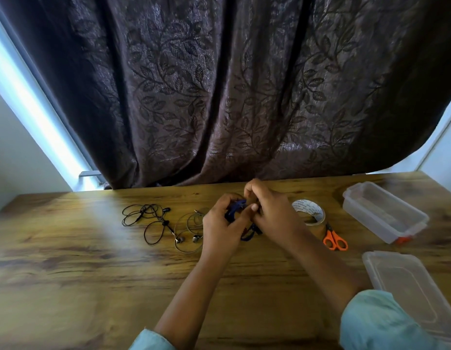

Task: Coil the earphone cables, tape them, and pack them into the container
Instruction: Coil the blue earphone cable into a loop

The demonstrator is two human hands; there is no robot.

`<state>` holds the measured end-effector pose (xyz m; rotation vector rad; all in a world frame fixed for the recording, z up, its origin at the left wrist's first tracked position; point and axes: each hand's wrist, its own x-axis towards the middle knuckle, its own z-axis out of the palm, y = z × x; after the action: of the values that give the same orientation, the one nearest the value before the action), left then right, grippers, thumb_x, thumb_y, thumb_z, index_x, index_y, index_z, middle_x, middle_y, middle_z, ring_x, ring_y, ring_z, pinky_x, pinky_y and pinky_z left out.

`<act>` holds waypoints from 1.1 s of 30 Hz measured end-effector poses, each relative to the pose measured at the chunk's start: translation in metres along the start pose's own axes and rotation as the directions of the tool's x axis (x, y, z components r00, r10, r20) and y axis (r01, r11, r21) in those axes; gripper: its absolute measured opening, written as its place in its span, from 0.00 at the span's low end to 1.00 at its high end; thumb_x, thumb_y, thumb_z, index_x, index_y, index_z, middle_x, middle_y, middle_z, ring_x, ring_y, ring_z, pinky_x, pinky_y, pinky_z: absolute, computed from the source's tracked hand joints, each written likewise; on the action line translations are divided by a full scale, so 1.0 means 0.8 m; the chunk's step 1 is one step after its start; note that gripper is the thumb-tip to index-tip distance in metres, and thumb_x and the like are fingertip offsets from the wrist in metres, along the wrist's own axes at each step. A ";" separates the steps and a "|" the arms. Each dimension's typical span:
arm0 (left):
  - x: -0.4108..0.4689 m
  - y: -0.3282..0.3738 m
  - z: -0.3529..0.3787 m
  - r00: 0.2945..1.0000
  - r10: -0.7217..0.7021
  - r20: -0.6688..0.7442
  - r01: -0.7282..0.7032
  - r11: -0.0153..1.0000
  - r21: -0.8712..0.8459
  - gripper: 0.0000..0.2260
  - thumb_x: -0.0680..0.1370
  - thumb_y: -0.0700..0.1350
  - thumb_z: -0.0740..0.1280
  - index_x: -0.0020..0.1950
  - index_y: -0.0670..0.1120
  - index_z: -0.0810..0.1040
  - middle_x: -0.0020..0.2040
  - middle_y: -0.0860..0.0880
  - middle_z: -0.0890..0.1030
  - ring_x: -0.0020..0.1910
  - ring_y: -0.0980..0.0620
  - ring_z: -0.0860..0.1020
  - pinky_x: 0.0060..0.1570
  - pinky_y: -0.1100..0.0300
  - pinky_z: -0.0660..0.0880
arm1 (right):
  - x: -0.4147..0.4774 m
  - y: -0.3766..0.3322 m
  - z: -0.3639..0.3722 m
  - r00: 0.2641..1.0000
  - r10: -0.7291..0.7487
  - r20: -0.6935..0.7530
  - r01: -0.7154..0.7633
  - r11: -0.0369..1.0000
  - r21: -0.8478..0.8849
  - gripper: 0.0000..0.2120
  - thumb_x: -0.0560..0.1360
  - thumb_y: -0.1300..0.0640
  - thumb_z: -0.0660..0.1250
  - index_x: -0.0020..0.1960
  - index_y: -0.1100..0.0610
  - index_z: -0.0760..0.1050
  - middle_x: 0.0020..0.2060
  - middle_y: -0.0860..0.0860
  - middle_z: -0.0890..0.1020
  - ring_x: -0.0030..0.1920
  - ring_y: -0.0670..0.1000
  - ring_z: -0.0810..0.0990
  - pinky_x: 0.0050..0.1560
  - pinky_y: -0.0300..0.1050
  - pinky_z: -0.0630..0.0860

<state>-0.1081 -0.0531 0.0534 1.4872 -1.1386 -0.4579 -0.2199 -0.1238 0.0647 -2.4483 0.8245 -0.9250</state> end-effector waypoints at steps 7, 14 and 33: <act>0.006 0.007 -0.009 1.000 -0.006 0.006 0.005 0.998 0.066 0.05 0.73 0.48 0.72 0.47 0.50 0.83 0.39 0.55 0.83 0.37 0.64 0.78 0.35 0.74 0.70 | -0.002 -0.005 -0.001 1.000 -0.004 -0.018 0.004 1.000 0.021 0.10 0.74 0.64 0.65 0.50 0.53 0.68 0.33 0.41 0.72 0.34 0.38 0.75 0.28 0.30 0.67; 0.007 0.001 -0.017 0.998 -0.014 0.057 0.016 1.000 -0.020 0.06 0.74 0.45 0.71 0.50 0.50 0.82 0.41 0.53 0.84 0.40 0.59 0.82 0.38 0.66 0.77 | 0.000 -0.006 -0.019 0.995 0.057 0.084 -0.077 0.965 0.249 0.13 0.71 0.60 0.72 0.52 0.49 0.72 0.36 0.45 0.81 0.34 0.49 0.80 0.36 0.48 0.77; 0.010 0.001 -0.032 0.997 0.037 0.074 -0.035 0.999 -0.021 0.08 0.70 0.45 0.75 0.47 0.51 0.81 0.39 0.52 0.85 0.37 0.52 0.82 0.39 0.56 0.80 | 0.014 -0.006 -0.018 0.905 0.303 0.300 -0.425 0.584 0.692 0.08 0.76 0.64 0.66 0.54 0.57 0.78 0.42 0.52 0.86 0.44 0.49 0.83 0.44 0.43 0.79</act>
<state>-0.0842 -0.0457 0.0633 1.4405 -1.2147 -0.5020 -0.2215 -0.1298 0.0827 -1.5154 0.6689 -0.7056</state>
